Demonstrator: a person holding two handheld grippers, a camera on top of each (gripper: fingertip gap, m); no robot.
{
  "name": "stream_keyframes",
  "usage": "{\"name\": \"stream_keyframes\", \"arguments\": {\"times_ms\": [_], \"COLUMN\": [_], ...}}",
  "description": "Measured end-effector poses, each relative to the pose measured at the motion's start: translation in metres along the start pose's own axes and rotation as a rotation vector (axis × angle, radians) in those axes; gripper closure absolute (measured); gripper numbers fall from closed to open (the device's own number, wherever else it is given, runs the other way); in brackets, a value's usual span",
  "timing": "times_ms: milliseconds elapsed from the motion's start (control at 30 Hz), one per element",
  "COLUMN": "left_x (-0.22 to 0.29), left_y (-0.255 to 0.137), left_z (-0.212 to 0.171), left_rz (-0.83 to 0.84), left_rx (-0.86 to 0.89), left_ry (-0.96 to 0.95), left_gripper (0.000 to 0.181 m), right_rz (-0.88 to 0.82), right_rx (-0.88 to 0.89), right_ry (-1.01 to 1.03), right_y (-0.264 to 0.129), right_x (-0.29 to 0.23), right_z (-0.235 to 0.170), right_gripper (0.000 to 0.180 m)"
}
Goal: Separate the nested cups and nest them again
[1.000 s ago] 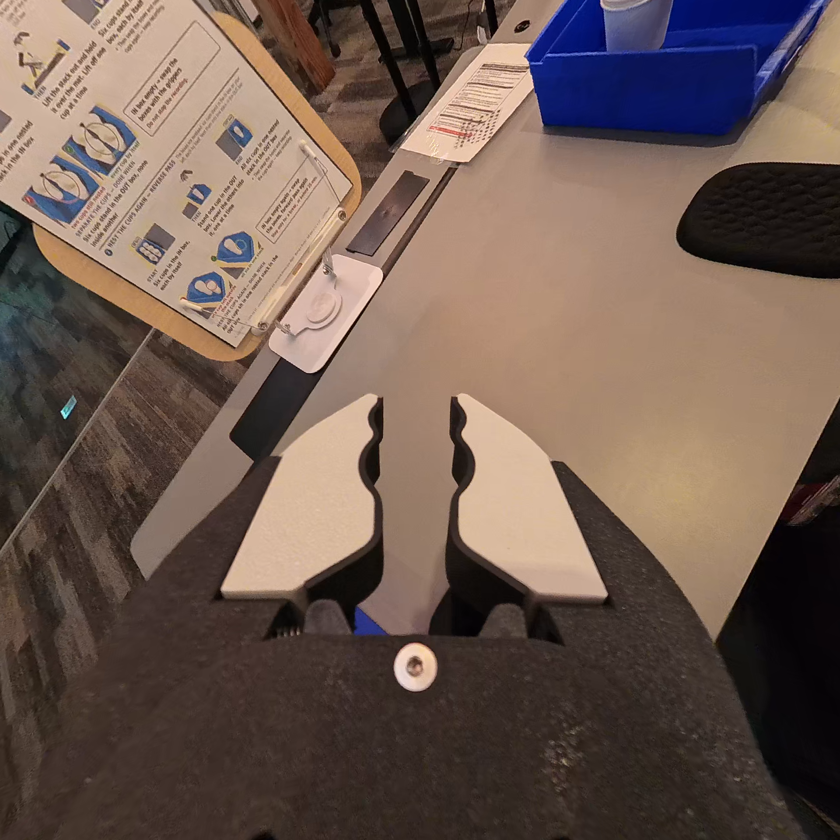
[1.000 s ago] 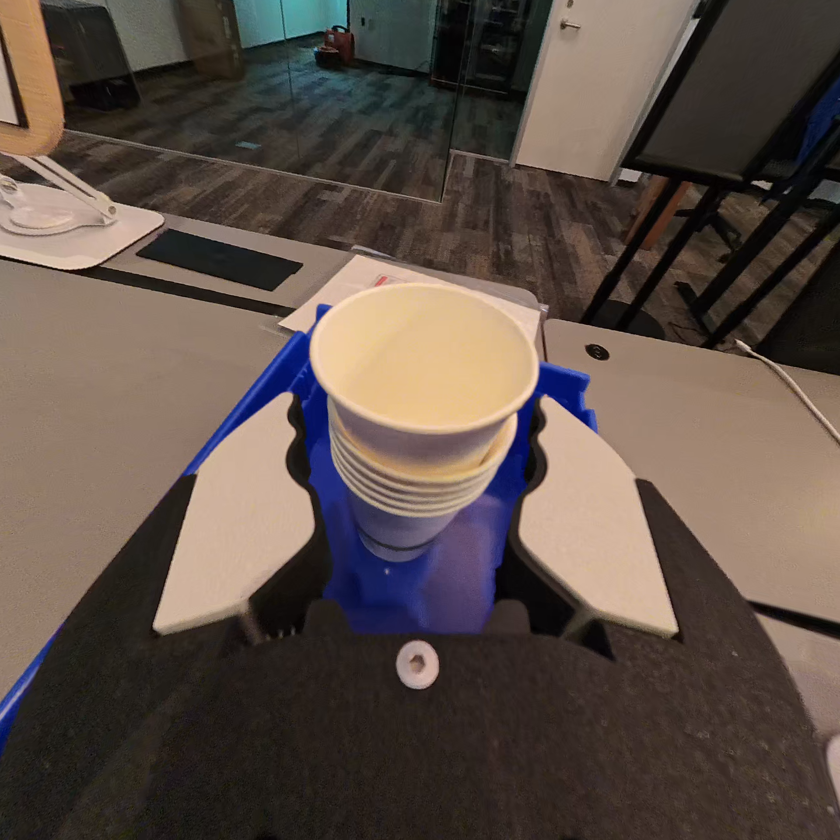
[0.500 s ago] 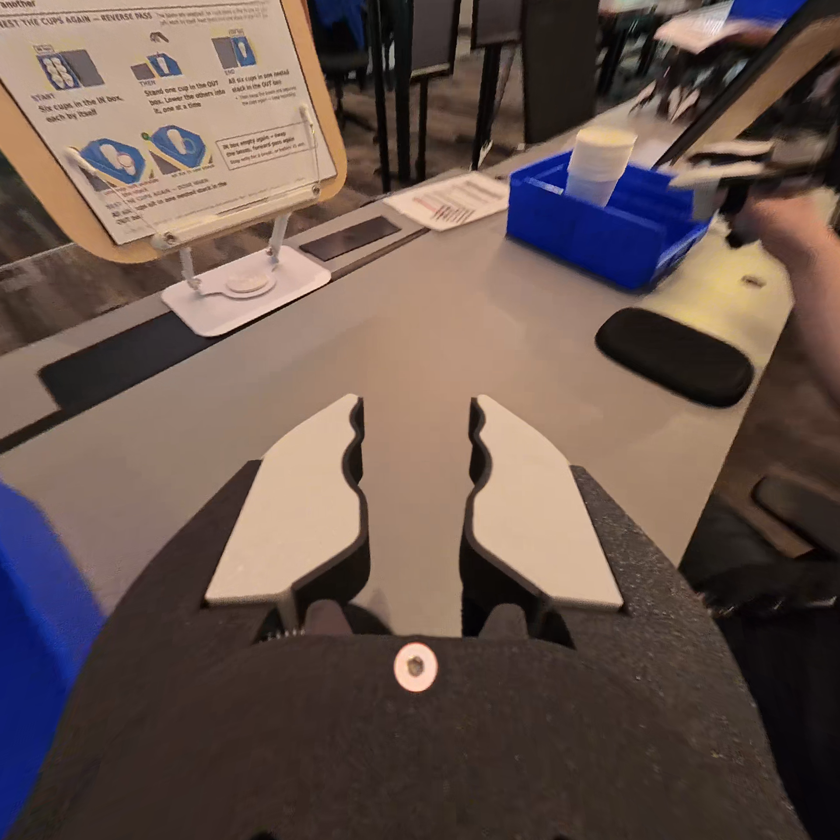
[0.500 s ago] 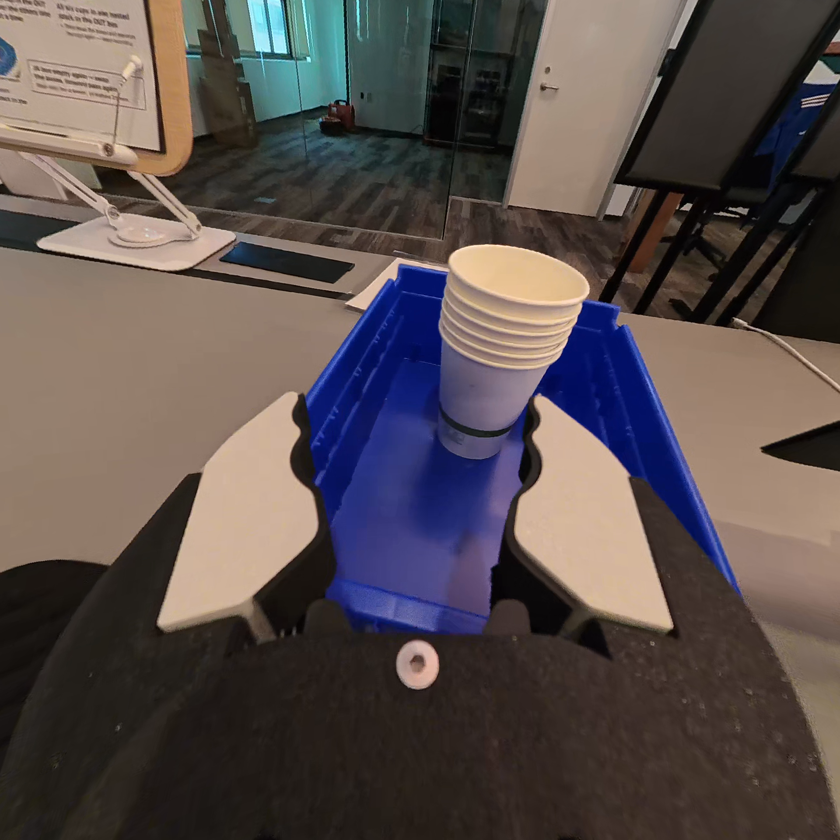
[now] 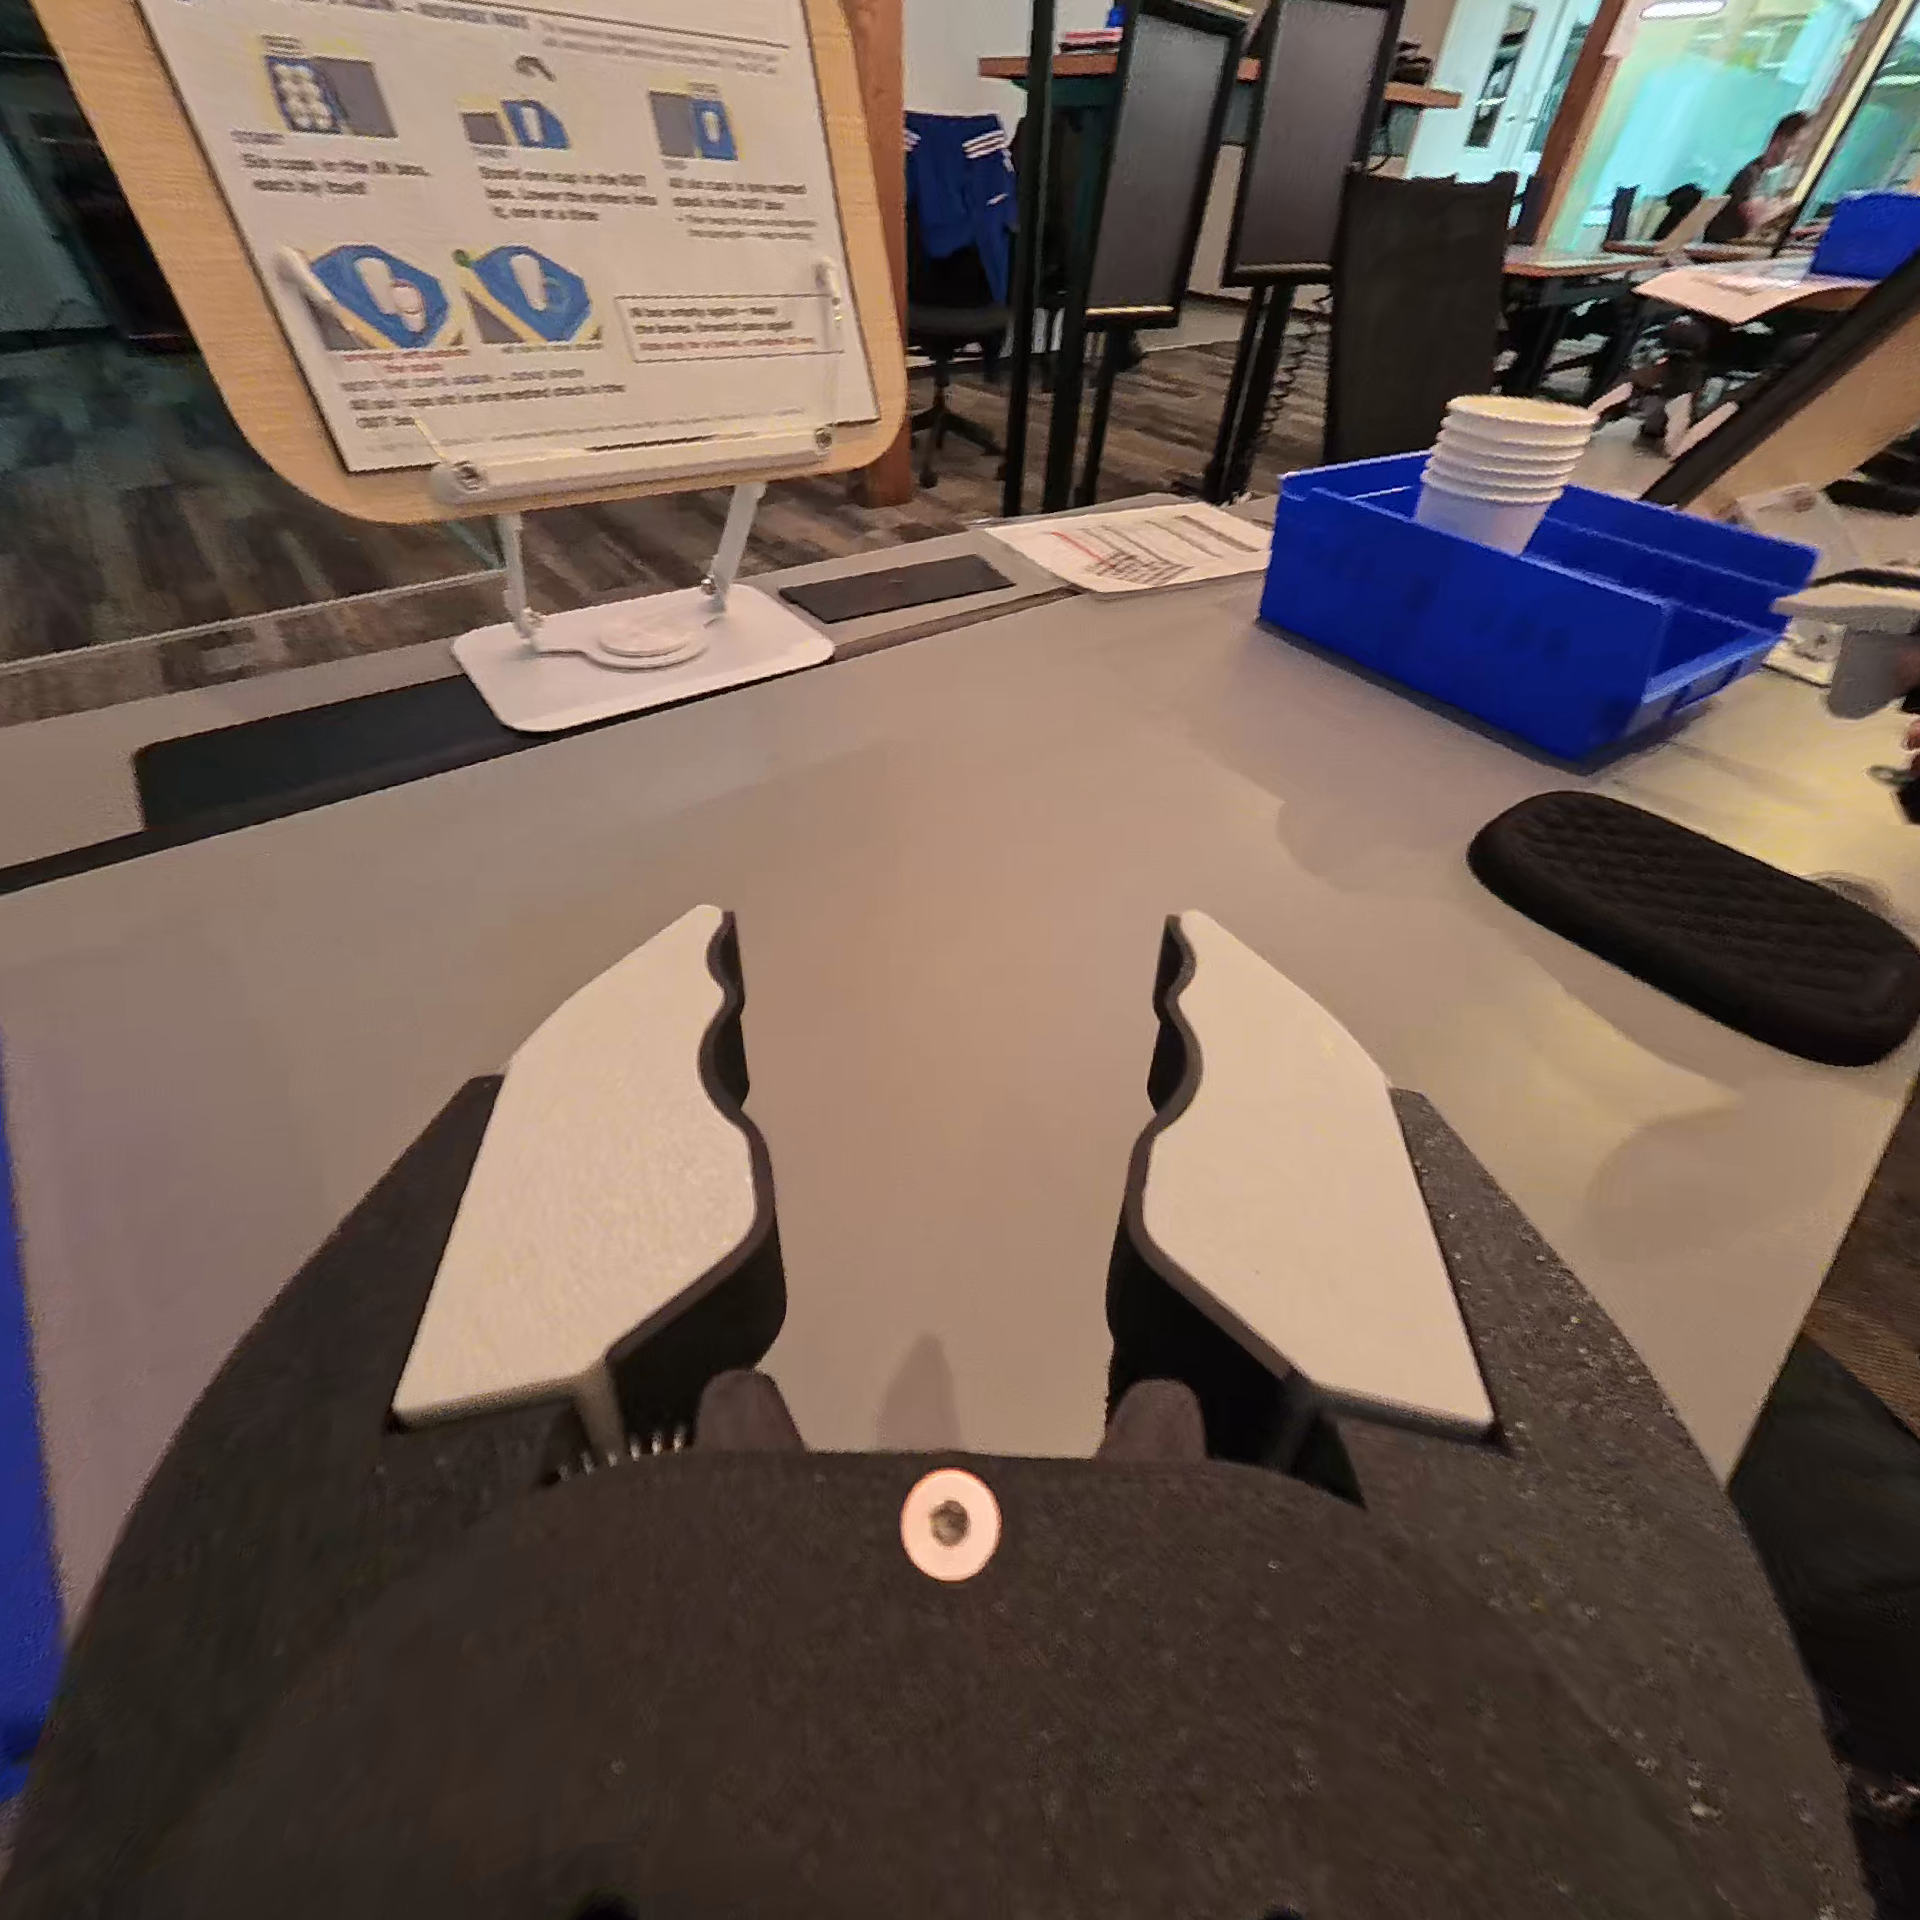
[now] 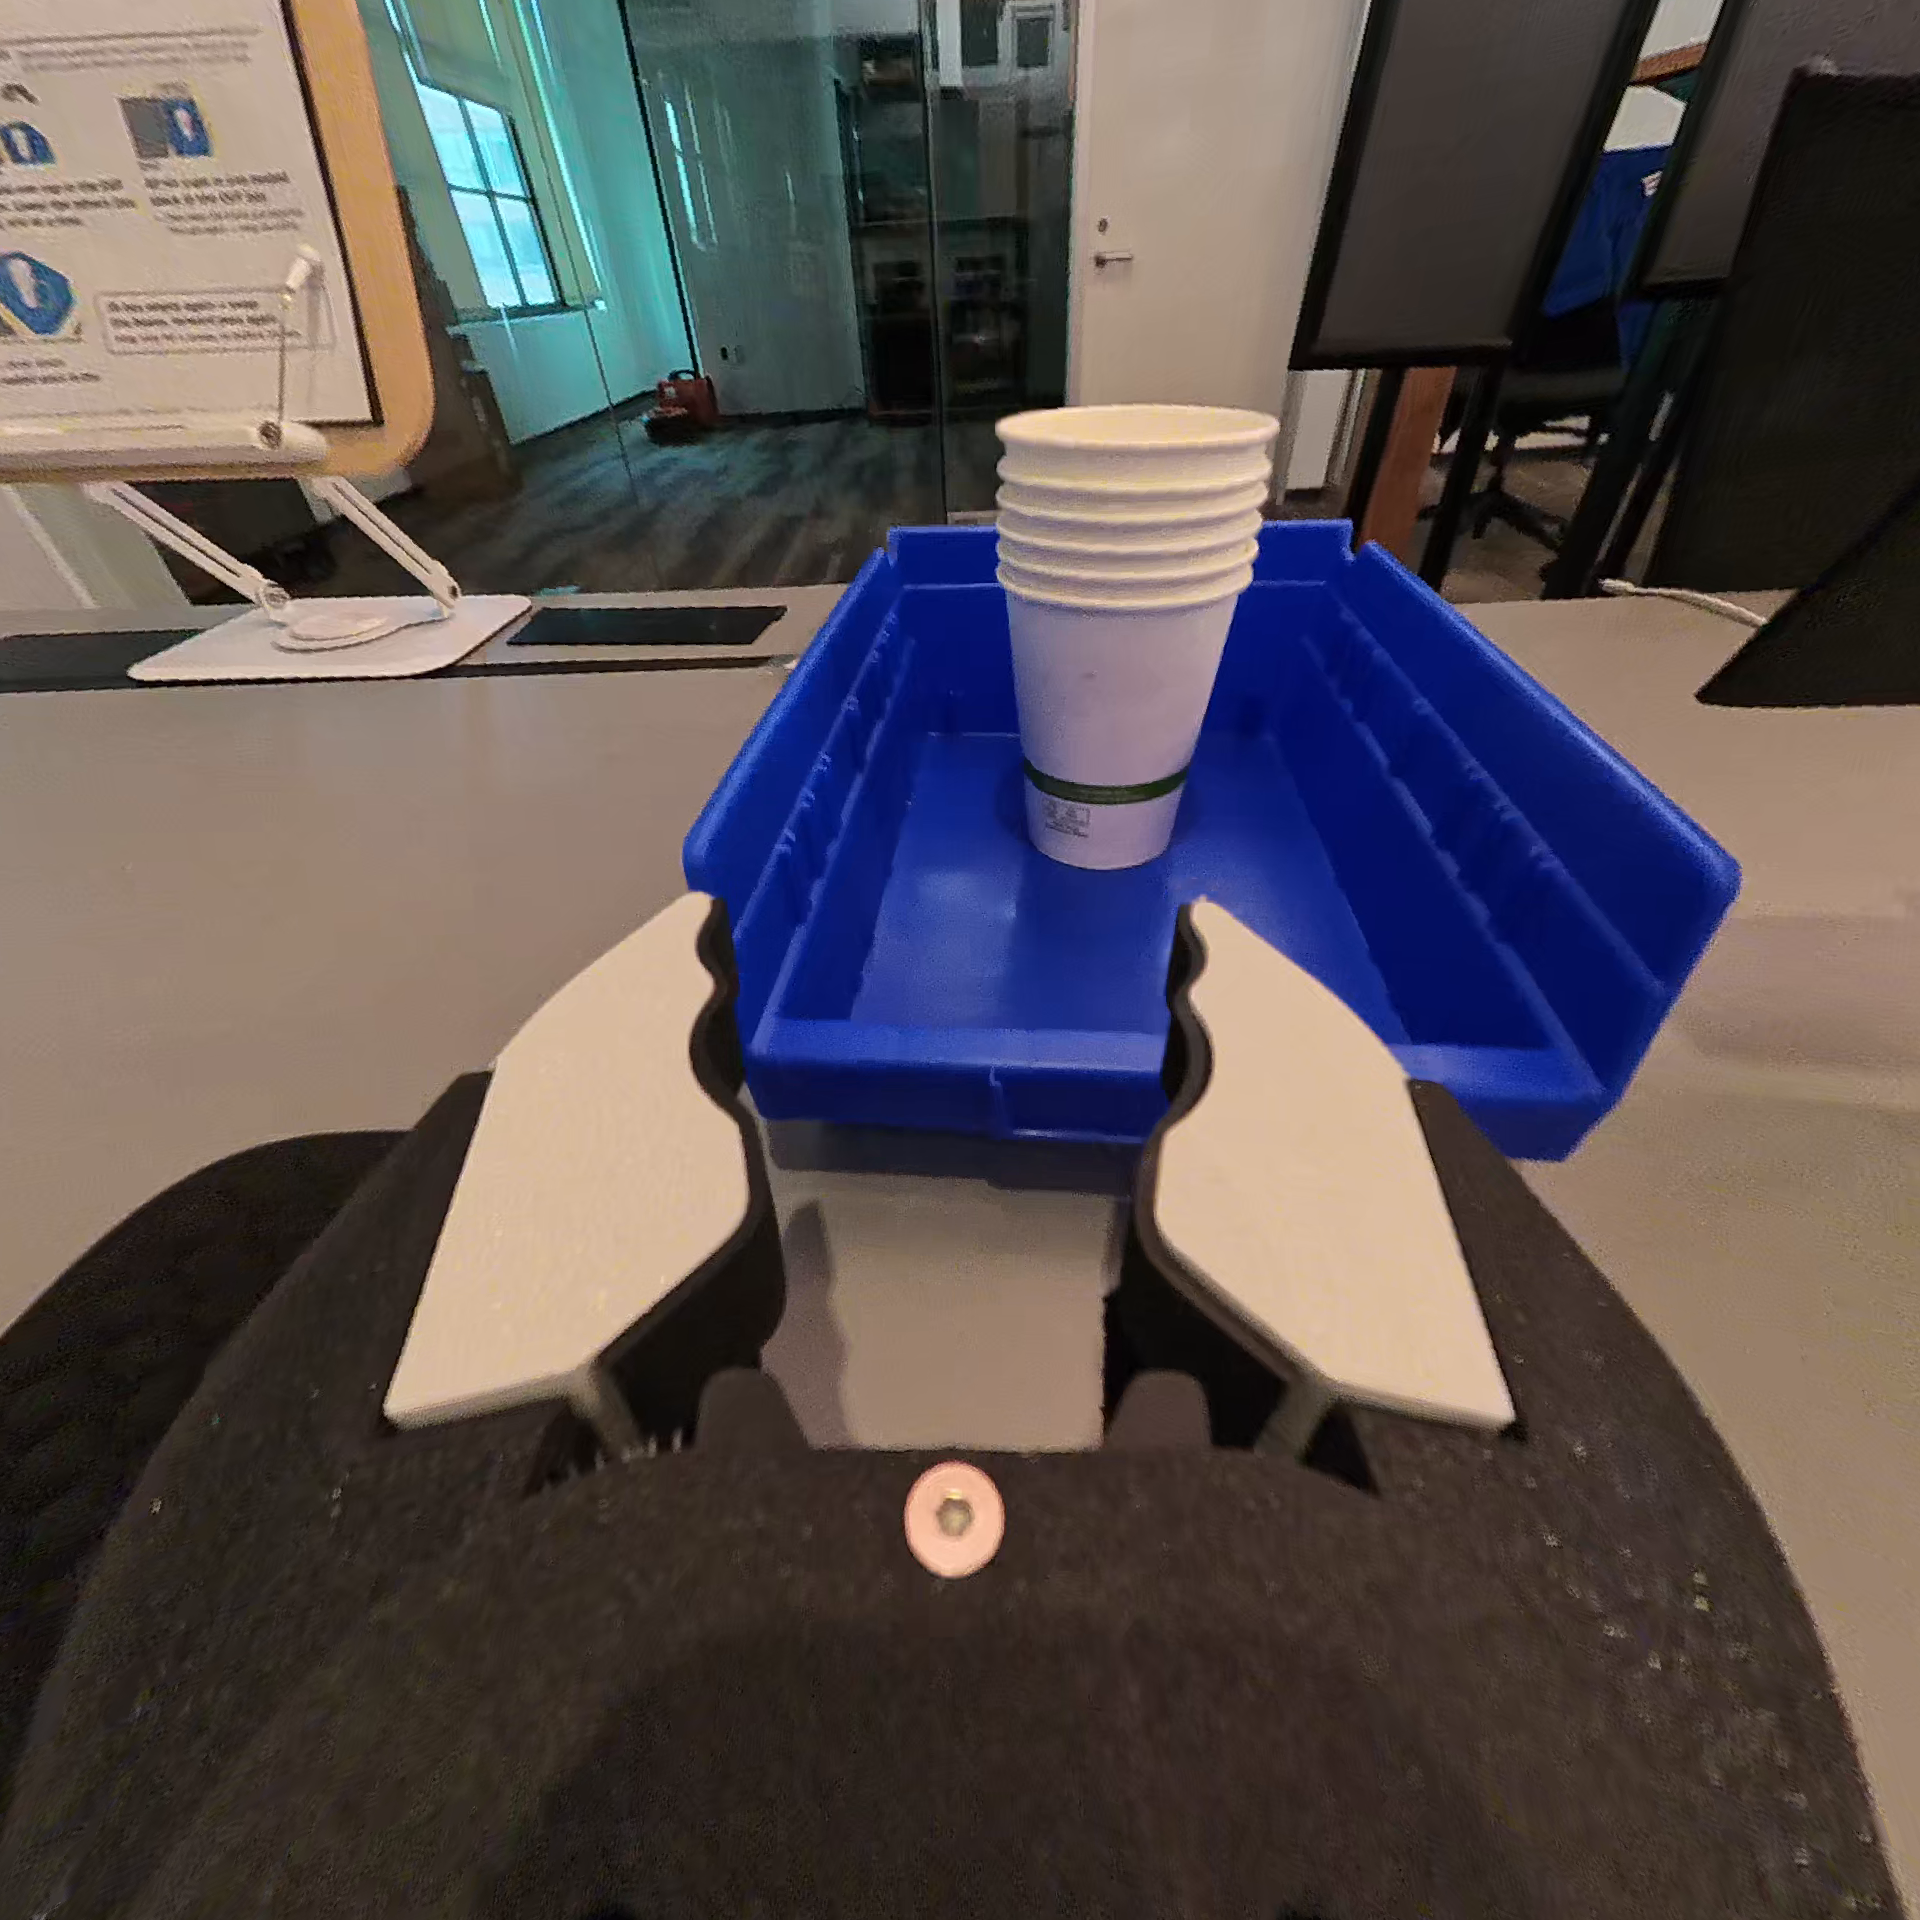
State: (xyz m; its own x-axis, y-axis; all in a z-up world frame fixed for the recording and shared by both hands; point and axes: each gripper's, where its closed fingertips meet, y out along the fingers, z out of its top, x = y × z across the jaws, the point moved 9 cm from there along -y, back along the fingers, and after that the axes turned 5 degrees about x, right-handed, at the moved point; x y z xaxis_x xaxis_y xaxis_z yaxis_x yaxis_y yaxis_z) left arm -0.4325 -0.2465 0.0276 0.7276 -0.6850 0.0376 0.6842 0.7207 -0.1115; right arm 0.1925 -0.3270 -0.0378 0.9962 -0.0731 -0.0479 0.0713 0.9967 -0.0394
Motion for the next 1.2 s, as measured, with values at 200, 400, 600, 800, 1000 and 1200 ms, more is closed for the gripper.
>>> {"name": "stream_keyframes", "arguments": {"times_ms": [200,400,600,800,1000,1200], "left_x": [-0.006,-0.011,-0.04,-0.104,-0.156,-0.173], "left_y": [-0.013,-0.038,-0.07,-0.09,-0.066,-0.031], "left_z": [-0.019,-0.015,0.007,0.016,-0.014,-0.04], "left_rz": [0.142,0.263,0.477,0.721,0.75,0.729], "left_rx": [-0.113,-0.218,-0.231,-0.3,-0.44,-0.517], "left_ry": [0.074,0.126,0.093,-0.06,-0.205,-0.236], "left_gripper": [0.107,0.107,0.106,0.102,0.099,0.137], "right_rz": [0.004,-0.002,-0.086,-0.036,-0.019,0.012], "right_rx": [-0.136,-0.296,-0.509,-0.763,-1.039,-1.146], "right_ry": [-0.112,-0.15,-0.205,-0.037,-0.093,-0.002], "right_y": [-0.007,0.02,0.085,0.125,0.144,0.149], "right_x": [-0.006,0.053,0.132,0.158,0.154,0.151], "right_z": [0.001,0.054,0.087,0.042,0.018,0.022], "right_gripper": [0.104,0.128,0.12,0.138,0.158,0.173]}}
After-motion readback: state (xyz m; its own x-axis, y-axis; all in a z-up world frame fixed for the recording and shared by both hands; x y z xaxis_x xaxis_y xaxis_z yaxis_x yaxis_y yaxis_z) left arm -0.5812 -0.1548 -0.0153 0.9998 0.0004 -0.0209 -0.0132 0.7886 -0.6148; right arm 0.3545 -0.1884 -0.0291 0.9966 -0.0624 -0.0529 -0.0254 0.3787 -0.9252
